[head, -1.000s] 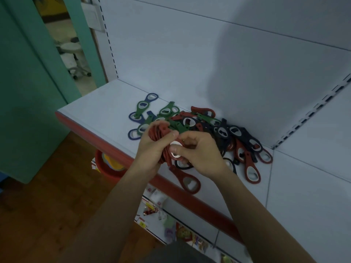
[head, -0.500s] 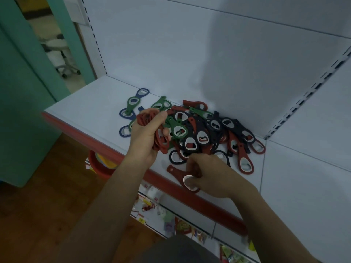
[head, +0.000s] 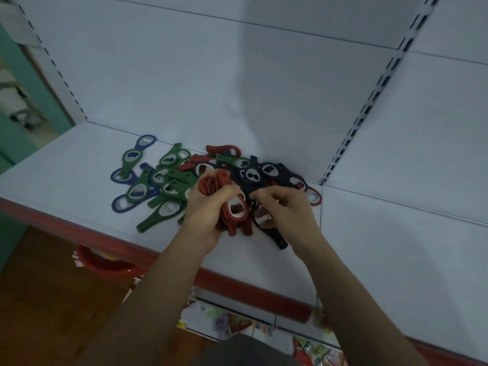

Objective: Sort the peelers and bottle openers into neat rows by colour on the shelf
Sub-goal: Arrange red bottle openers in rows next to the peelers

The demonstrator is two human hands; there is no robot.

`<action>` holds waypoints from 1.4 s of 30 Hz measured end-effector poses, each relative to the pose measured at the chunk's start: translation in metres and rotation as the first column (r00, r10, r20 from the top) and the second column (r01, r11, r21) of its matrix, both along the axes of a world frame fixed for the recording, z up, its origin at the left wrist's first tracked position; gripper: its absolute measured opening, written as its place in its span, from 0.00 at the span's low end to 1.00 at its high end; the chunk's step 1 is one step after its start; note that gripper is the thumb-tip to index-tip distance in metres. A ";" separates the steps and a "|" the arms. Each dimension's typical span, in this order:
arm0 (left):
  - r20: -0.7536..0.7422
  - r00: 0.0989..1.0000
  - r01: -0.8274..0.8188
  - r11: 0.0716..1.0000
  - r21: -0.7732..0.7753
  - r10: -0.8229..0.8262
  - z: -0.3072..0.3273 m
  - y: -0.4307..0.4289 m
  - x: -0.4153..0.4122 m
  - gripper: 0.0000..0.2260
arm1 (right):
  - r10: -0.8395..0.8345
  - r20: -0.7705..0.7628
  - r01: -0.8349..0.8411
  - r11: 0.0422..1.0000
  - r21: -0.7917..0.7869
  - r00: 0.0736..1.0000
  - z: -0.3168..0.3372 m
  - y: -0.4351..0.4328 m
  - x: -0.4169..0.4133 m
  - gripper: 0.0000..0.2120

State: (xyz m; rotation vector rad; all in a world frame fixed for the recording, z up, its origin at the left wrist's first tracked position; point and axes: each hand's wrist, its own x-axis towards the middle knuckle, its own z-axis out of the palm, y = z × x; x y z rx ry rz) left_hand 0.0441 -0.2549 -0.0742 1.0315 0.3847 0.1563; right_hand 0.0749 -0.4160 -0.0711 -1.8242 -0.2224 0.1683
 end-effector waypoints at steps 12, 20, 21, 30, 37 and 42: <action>0.012 0.993 0.118 0.972 -0.203 -0.118 -0.002 -0.017 0.013 0.08 | -0.139 0.261 0.267 0.783 -0.562 0.955 -0.021 -0.047 0.034 0.05; 0.065 0.960 0.275 0.961 -0.041 -0.272 -0.003 -0.030 0.016 0.21 | -0.016 -0.154 0.061 0.953 0.296 0.988 0.023 -0.013 0.013 0.02; 0.062 0.958 0.283 0.959 -0.022 -0.281 -0.003 -0.031 0.016 0.19 | -0.027 -0.133 0.064 0.957 0.284 0.991 0.020 -0.007 0.014 0.03; 0.070 0.977 0.211 0.957 -0.198 -0.201 -0.002 -0.017 0.017 0.10 | -0.030 0.319 0.249 0.695 -0.675 0.947 -0.036 -0.023 0.056 0.16; 0.033 0.985 0.175 0.969 -0.172 -0.172 -0.004 -0.019 0.026 0.09 | -0.197 0.326 0.326 0.852 -0.409 0.925 -0.013 -0.052 0.049 0.08; 0.088 0.968 0.239 0.969 -0.054 -0.234 -0.001 -0.061 0.034 0.27 | -0.207 -0.156 0.231 0.960 0.155 0.966 0.026 -0.068 0.009 0.04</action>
